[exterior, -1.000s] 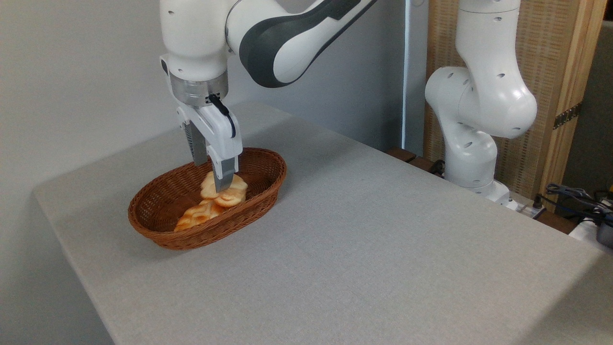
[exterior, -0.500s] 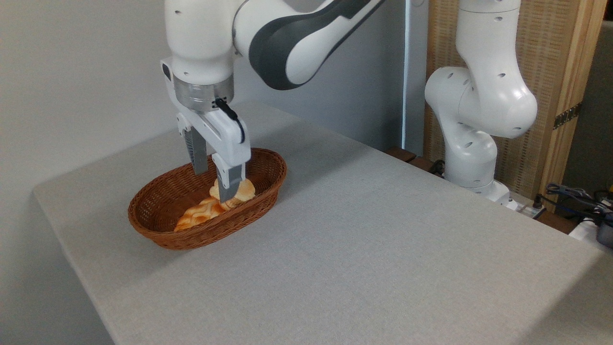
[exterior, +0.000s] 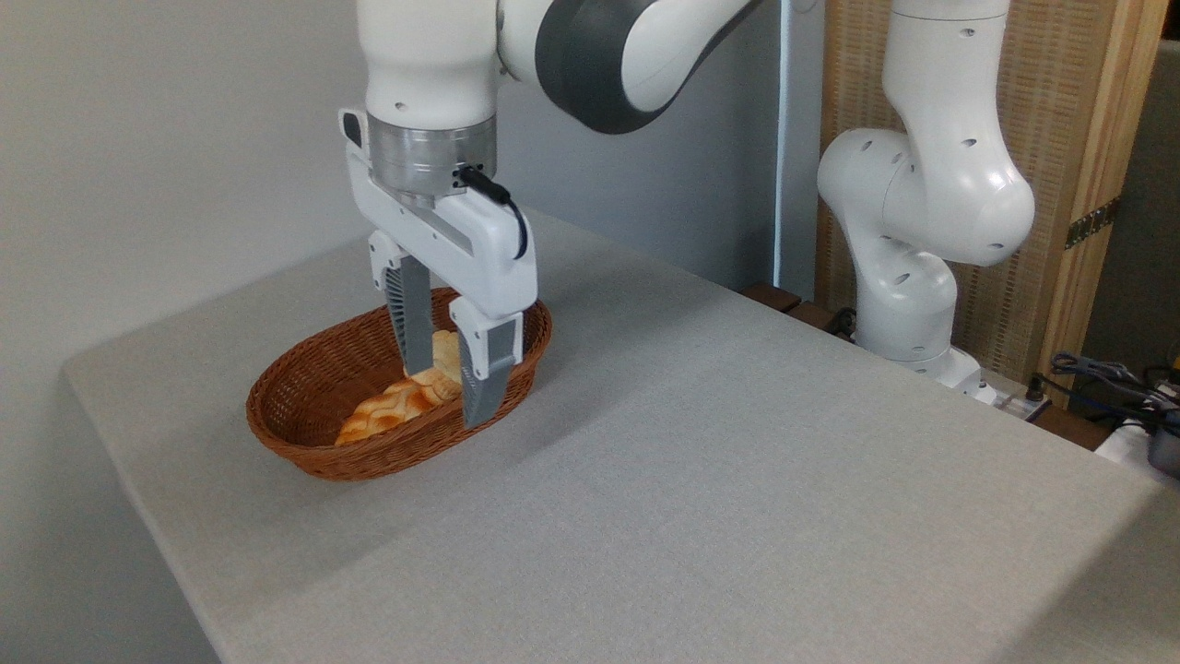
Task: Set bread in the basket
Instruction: 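Raise the open gripper up away from the basket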
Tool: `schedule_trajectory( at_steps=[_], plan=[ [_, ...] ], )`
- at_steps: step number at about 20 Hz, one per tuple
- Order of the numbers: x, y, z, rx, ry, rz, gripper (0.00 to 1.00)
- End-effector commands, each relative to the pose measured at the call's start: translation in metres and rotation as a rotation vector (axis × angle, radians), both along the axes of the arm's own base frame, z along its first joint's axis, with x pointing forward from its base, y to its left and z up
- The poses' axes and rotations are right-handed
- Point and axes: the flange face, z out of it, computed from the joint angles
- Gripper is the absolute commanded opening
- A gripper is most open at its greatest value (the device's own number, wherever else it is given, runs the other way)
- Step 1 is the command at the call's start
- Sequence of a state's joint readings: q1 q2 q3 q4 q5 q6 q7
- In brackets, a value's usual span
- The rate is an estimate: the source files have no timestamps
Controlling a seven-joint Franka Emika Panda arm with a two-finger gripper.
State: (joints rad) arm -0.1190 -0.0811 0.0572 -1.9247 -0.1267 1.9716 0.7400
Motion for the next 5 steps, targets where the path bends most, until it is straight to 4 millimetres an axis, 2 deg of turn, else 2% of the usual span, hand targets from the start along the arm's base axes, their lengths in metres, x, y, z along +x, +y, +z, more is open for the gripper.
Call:
schedule_trajectory(
  at_steps=[1, 5],
  plan=[
    [-0.0042, 0.0145, 0.0008, 0.054, 0.017, -0.021, 1.0],
    [-0.0034, 0.0213, 0.0012, 0.052, 0.013, -0.006, 1.0]
  ],
)
